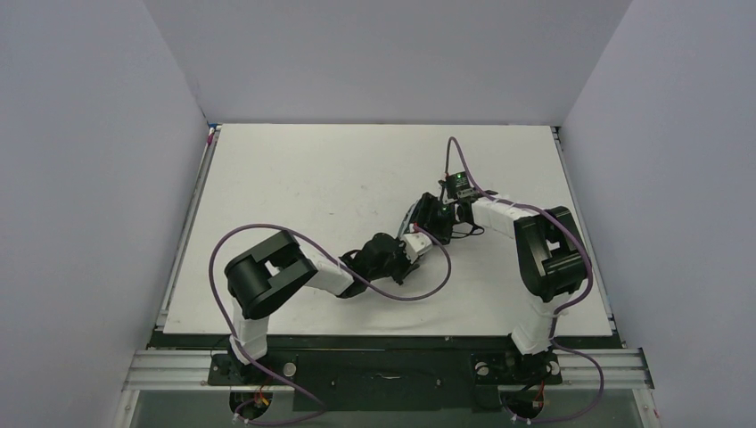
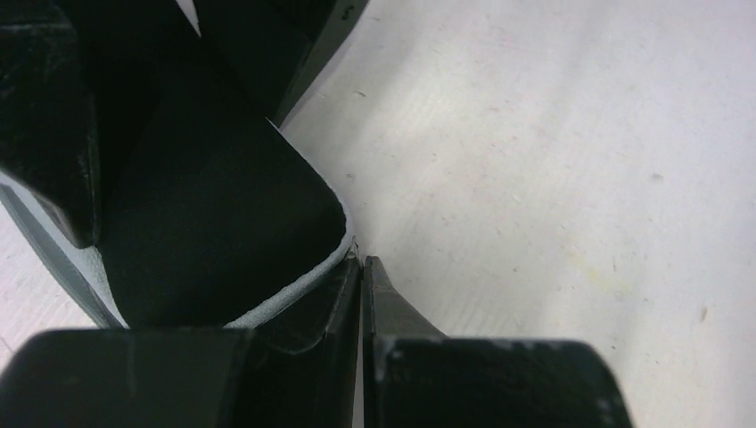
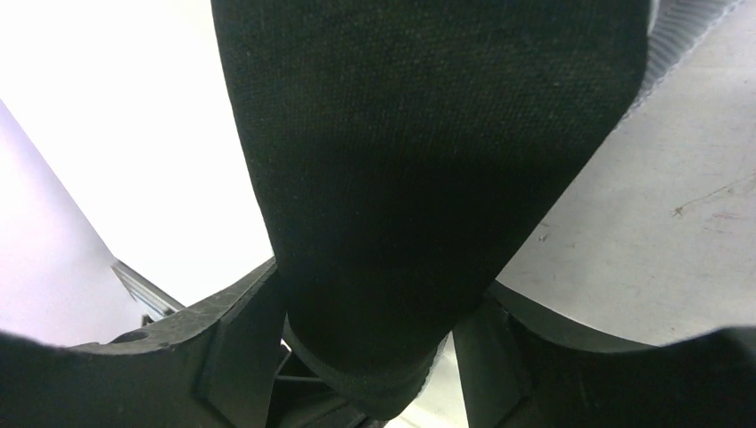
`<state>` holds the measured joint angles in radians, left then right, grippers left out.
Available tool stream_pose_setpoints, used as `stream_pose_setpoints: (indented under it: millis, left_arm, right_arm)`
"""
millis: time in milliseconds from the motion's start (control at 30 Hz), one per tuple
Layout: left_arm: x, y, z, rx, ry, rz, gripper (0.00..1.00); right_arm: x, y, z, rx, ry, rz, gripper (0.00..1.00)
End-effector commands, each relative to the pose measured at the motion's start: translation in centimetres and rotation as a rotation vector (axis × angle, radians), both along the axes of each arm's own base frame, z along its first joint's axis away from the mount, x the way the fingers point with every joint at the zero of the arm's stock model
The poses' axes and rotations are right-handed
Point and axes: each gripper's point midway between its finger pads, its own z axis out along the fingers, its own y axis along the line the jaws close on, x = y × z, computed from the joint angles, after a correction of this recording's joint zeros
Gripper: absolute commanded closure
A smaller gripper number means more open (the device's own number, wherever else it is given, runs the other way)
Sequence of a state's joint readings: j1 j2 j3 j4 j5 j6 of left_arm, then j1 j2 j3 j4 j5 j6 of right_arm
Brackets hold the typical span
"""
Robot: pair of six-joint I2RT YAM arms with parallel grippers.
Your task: Open the umbrella
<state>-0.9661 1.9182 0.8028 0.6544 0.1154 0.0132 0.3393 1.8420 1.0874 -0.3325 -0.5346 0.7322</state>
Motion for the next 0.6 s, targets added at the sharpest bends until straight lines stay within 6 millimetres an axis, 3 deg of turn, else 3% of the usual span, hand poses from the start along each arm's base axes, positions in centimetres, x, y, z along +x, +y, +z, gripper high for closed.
stream_pose_setpoints:
  millis: [0, 67, 133, 233, 300, 433, 467, 500, 567]
  left_arm:
    - [-0.4, -0.8, -1.3, 0.001, 0.07, 0.066, 1.0]
    - [0.2, -0.4, -1.6, 0.003, 0.082, 0.115, 1.0]
    - [0.6, 0.6, -1.9, 0.008, 0.091, 0.136, 1.0]
    - [1.0, 2.2, -1.6, 0.013, 0.077, 0.135, 1.0]
    - [1.3, 3.5, -1.8, 0.025, 0.071, 0.13, 1.0]
    - [2.2, 5.1, -1.8, 0.038, 0.053, 0.121, 1.0]
    - [2.8, 5.6, -1.8, 0.052, 0.028, 0.116, 1.0]
    - [2.9, 5.6, -1.7, 0.052, 0.023, 0.104, 1.0]
    - [3.0, 5.7, -1.6, 0.056, 0.007, 0.073, 1.0]
  right_arm:
    - [1.2, 0.4, -2.0, -0.029, 0.012, -0.185, 0.74]
    - [1.4, 0.7, -1.9, -0.016, 0.014, -0.195, 0.7]
    - [1.6, 0.3, -1.7, -0.022, 0.0, -0.166, 0.55]
    - [1.2, -2.2, -1.5, -0.15, -0.078, -0.024, 0.3]
    - [1.0, -3.7, -0.8, -0.206, -0.129, 0.071, 0.2]
    - [-1.0, -6.5, 0.8, -0.286, -0.137, 0.267, 0.12]
    - [-2.3, -7.5, 1.0, -0.296, -0.087, 0.302, 0.11]
    - [-2.4, -7.4, 2.0, -0.276, -0.12, 0.381, 0.11]
    - [-4.7, -8.3, 3.6, -0.239, -0.098, 0.542, 0.11]
